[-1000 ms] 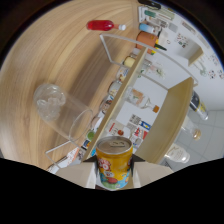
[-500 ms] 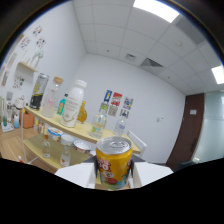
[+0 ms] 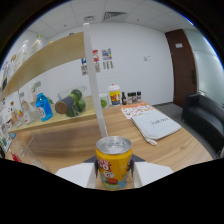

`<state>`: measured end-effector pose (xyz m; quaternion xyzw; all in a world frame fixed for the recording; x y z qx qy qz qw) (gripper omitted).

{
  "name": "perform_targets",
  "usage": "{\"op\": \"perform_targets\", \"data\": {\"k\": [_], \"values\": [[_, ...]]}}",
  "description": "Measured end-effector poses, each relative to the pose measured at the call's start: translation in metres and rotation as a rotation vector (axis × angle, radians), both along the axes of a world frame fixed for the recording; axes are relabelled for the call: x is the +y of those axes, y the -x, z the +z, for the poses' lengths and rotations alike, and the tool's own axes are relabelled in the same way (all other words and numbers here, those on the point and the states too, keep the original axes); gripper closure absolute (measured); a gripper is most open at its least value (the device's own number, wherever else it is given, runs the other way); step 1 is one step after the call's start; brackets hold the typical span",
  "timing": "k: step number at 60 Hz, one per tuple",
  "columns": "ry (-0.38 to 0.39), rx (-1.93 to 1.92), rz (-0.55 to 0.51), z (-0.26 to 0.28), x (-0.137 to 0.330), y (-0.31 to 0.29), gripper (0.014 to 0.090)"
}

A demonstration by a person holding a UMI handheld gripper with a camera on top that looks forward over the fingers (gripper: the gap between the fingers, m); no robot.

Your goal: Make me a cup of Vodka Sunrise.

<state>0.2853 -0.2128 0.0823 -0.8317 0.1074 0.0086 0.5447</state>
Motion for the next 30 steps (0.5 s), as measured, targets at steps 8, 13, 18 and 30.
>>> {"op": "perform_targets", "data": {"k": [8, 13, 18, 30], "values": [[0.039, 0.0, 0.023, -0.026, 0.005, 0.007, 0.0534], [0.065, 0.014, 0.026, -0.038, 0.006, 0.01, 0.0533], [0.072, 0.001, 0.031, -0.041, 0.003, 0.011, 0.0529], [0.08, 0.003, 0.034, -0.043, -0.008, 0.011, 0.0517]]}}
